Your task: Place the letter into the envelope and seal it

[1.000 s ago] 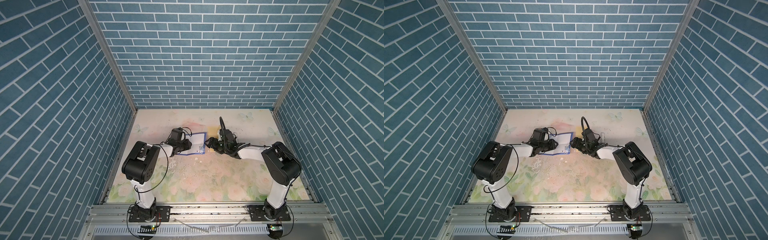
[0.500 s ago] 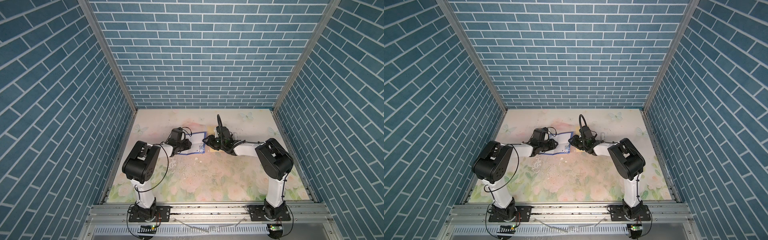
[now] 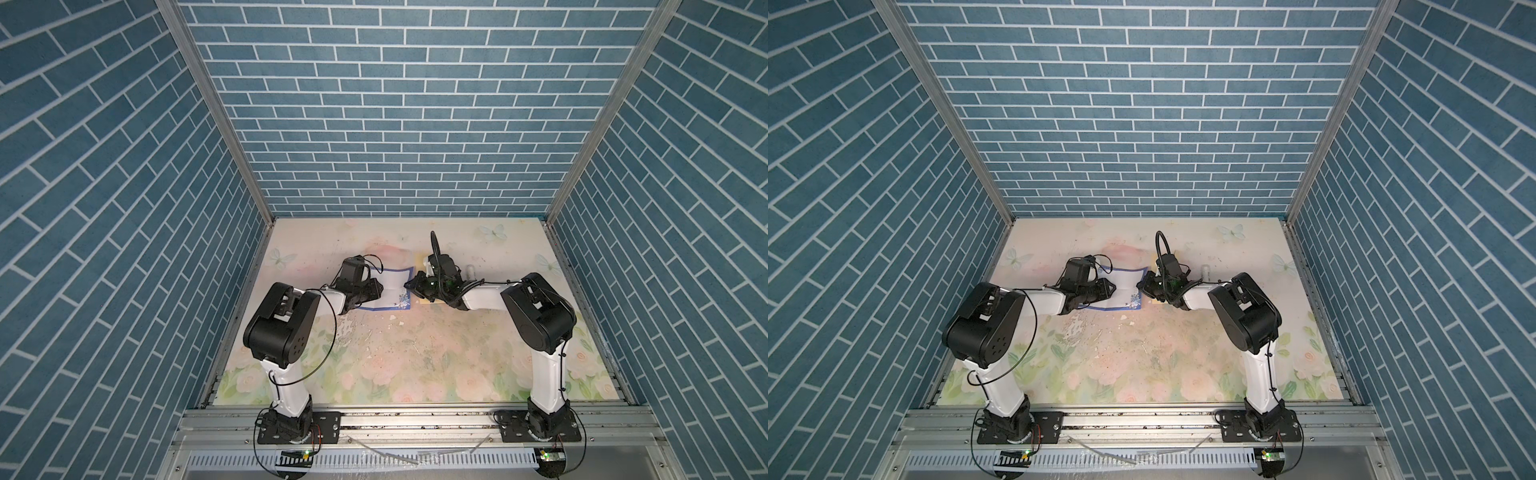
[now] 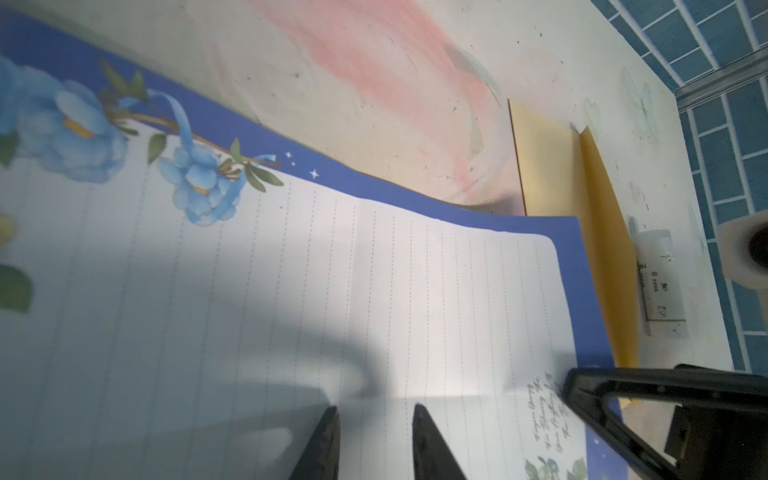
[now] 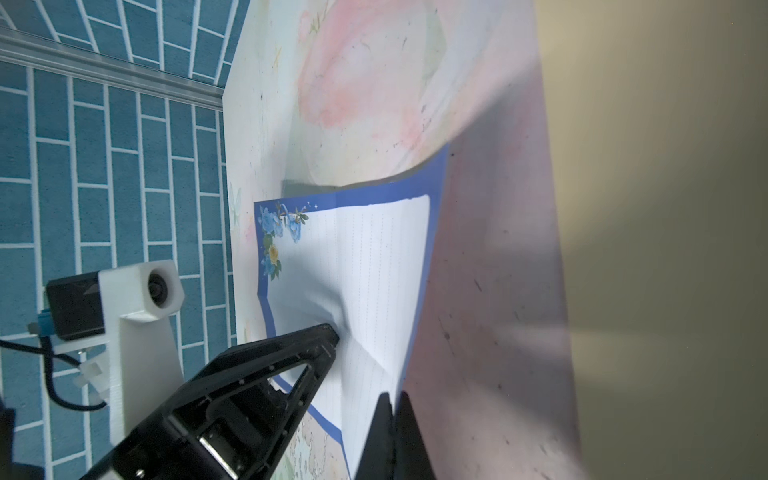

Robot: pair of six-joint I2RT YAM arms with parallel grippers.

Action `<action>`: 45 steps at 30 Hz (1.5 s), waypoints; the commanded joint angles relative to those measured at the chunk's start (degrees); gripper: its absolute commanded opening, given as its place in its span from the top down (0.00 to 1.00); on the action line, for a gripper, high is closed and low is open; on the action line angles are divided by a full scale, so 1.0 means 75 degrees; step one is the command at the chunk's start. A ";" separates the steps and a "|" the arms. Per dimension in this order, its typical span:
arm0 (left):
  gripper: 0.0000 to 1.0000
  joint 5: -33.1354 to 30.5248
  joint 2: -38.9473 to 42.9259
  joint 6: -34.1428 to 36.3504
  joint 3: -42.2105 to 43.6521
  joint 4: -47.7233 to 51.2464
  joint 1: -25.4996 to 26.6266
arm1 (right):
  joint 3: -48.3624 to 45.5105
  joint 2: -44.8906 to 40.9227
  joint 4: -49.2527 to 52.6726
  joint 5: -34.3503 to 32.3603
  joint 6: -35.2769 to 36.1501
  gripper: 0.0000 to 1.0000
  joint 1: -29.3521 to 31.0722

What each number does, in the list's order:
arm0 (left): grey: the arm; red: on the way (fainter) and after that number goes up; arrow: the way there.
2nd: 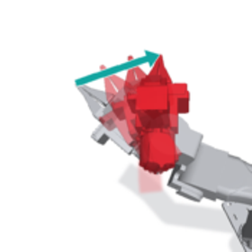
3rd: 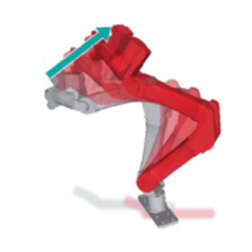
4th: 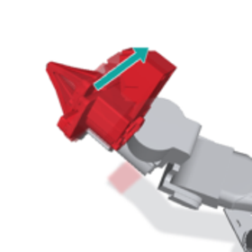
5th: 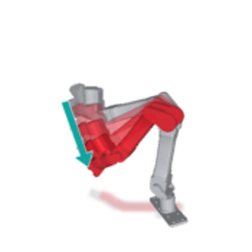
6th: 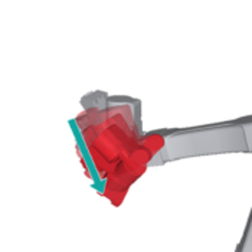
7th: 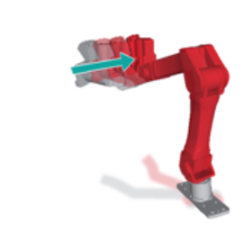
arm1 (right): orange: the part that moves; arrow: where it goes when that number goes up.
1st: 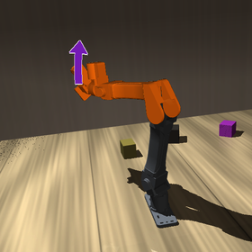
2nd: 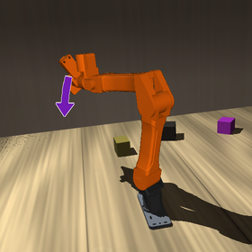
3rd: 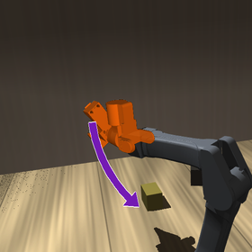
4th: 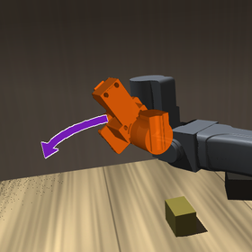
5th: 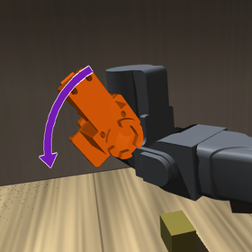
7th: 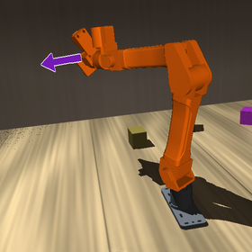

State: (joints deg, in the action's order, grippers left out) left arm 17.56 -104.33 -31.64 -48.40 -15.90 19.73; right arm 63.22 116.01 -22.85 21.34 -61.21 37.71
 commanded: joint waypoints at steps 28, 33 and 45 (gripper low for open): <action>0.06 0.0283 0.5685 0.2825 0.1435 -0.0820 -0.0029 | 0.0137 -0.4826 0.4529 0.0577 0.8523 1.00 -0.0265; 0.05 0.1202 0.5516 0.3273 0.1889 -0.2145 0.0054 | 0.0323 -0.5633 0.5384 0.0431 0.9789 1.00 -0.0271; 0.06 0.2326 0.4952 0.4184 0.1996 -0.2473 0.0524 | 0.0268 -0.6686 0.6452 -0.0282 1.1848 1.00 -0.0271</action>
State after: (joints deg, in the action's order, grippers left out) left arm 30.83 -65.69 -3.46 -34.15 -32.25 22.33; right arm 63.31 68.84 23.22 20.25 19.03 35.73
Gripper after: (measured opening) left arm 0.944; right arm 0.047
